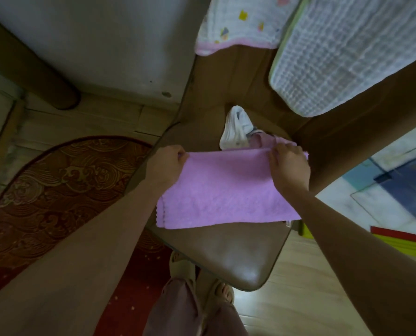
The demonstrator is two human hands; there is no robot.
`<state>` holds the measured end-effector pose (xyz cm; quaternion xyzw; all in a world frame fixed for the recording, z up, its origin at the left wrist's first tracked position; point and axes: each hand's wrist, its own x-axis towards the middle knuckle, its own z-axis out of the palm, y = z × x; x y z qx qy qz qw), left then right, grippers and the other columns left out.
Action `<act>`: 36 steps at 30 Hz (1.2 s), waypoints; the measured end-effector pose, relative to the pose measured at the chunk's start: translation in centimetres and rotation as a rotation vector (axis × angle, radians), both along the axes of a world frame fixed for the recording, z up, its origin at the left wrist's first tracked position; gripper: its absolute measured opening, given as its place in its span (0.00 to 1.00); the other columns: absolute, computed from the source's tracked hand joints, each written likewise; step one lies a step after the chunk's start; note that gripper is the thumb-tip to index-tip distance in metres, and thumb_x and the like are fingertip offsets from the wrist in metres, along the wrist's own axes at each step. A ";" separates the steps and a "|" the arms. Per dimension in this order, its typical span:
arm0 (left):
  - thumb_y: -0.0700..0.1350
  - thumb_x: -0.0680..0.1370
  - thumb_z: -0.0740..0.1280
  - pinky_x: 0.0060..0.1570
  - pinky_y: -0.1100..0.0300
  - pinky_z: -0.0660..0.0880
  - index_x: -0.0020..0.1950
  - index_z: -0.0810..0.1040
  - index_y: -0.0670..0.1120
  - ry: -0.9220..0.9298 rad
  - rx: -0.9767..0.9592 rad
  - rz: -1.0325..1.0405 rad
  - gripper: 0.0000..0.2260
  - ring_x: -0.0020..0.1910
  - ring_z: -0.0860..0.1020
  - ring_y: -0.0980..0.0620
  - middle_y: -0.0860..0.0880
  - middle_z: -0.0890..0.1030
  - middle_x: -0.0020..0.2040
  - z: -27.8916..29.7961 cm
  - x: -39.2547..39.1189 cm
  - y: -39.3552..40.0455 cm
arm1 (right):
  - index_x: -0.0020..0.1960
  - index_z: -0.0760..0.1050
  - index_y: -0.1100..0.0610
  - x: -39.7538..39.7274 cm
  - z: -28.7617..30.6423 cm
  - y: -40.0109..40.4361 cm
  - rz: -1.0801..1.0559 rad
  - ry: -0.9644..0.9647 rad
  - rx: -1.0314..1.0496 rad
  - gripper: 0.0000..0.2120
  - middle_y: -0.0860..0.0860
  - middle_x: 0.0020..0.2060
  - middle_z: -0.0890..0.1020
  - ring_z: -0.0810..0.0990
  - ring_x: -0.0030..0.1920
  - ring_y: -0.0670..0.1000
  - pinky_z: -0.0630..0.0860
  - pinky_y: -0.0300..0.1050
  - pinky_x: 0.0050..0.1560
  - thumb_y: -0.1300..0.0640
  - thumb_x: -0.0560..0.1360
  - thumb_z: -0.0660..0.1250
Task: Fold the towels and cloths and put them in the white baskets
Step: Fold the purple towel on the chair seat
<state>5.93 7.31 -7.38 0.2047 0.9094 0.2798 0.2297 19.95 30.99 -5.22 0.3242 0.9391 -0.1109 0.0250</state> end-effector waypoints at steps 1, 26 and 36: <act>0.45 0.82 0.61 0.41 0.55 0.72 0.48 0.79 0.39 -0.004 -0.014 0.012 0.11 0.41 0.76 0.48 0.43 0.80 0.42 -0.5 -0.2 0.3 | 0.54 0.76 0.66 -0.3 -0.5 0.1 -0.002 0.007 0.014 0.14 0.64 0.51 0.79 0.75 0.55 0.65 0.72 0.58 0.51 0.56 0.81 0.59; 0.43 0.79 0.67 0.32 0.64 0.76 0.51 0.71 0.43 -0.370 0.075 -0.295 0.06 0.43 0.74 0.52 0.46 0.74 0.46 1.0 -2.7 0.9 | 0.55 0.77 0.61 1.1 0.6 2.7 0.242 -0.075 -0.231 0.16 0.62 0.53 0.81 0.77 0.54 0.65 0.67 0.51 0.53 0.51 0.77 0.59; 0.41 0.77 0.68 0.37 0.66 0.65 0.46 0.73 0.45 0.010 0.196 -0.205 0.04 0.39 0.71 0.60 0.55 0.73 0.39 14.3 -1.4 0.4 | 0.49 0.80 0.59 1.5 12.7 2.2 0.338 0.287 -0.121 0.09 0.56 0.39 0.84 0.80 0.39 0.61 0.69 0.49 0.42 0.59 0.73 0.64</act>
